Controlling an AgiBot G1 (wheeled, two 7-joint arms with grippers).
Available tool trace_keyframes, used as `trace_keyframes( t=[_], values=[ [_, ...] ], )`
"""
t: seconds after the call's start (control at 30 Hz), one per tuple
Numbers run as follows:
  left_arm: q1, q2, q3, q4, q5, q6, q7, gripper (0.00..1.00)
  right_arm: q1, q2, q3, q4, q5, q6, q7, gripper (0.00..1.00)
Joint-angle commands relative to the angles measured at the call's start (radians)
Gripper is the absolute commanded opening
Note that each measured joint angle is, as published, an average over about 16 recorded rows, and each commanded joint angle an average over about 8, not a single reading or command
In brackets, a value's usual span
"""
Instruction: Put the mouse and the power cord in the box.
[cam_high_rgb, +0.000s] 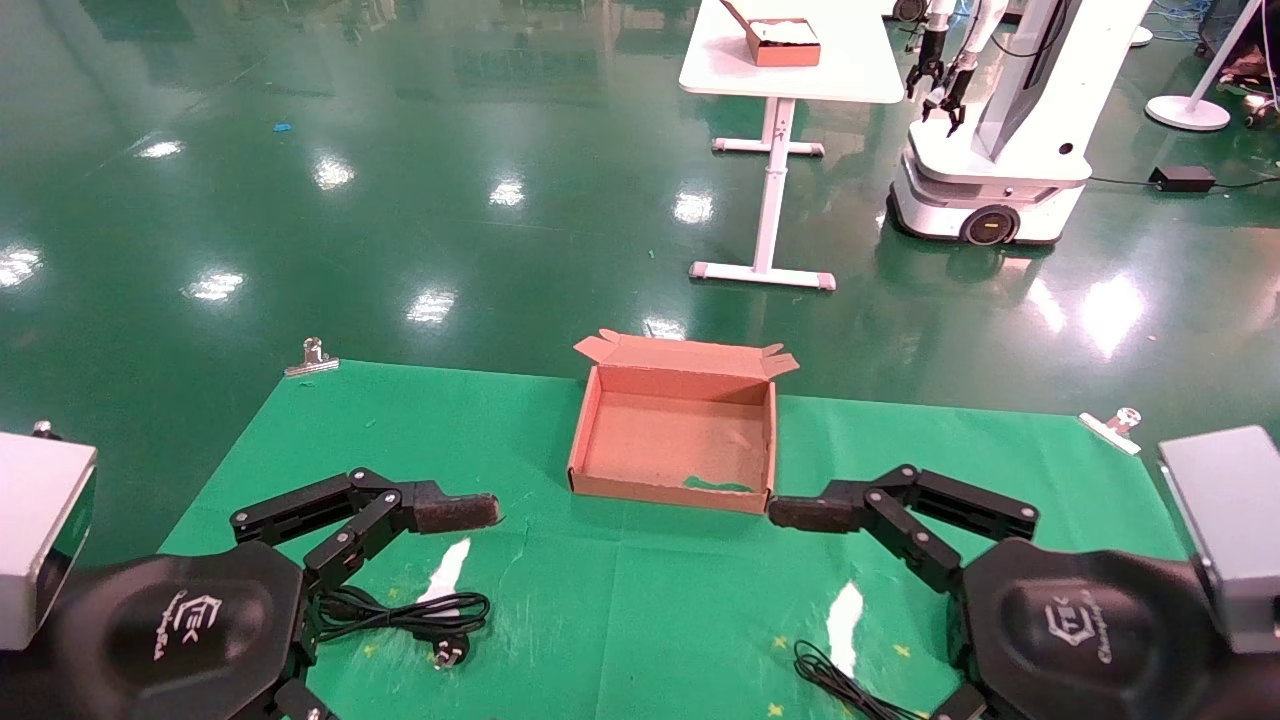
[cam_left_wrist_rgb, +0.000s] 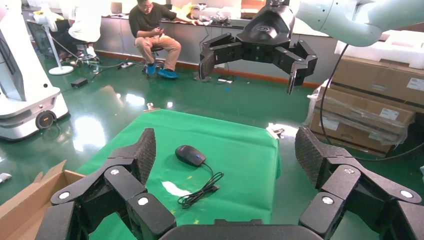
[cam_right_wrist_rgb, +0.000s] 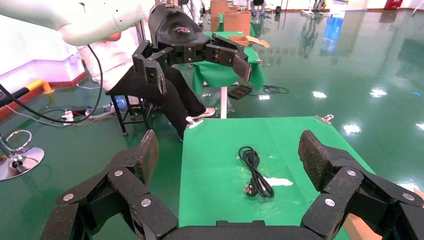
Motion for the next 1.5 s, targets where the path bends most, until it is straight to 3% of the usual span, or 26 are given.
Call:
trace_keyframes(
  t=[0.03,0.57,0.7,0.87,1.13,1.33,1.5],
  values=[
    [0.000,0.000,0.000,0.000,0.000,0.000,0.000,1.00,0.000,0.000,0.000,0.000,0.000,0.000,0.000,1.00],
    [-0.011,-0.004,0.016,0.005,0.040,0.010,0.009,1.00,-0.002,0.005,-0.004,-0.008,-0.012,-0.005,-0.005,1.00],
    [-0.067,-0.004,0.059,0.024,0.151,0.042,0.037,1.00,0.004,0.020,-0.023,-0.040,-0.063,-0.033,-0.032,1.00],
    [-0.202,0.019,0.170,0.092,0.376,0.082,0.107,1.00,0.049,0.035,-0.089,-0.120,-0.189,-0.079,-0.107,1.00],
    [-0.409,0.141,0.368,0.391,0.696,0.071,0.289,1.00,0.176,-0.038,-0.255,-0.375,-0.459,-0.057,-0.290,1.00],
    [-0.501,0.268,0.449,0.676,0.840,0.013,0.450,1.00,0.283,-0.148,-0.341,-0.604,-0.663,0.017,-0.435,1.00],
    [-0.548,0.346,0.484,0.861,0.927,-0.103,0.553,1.00,0.361,-0.243,-0.387,-0.766,-0.762,0.063,-0.538,1.00]
  ],
)
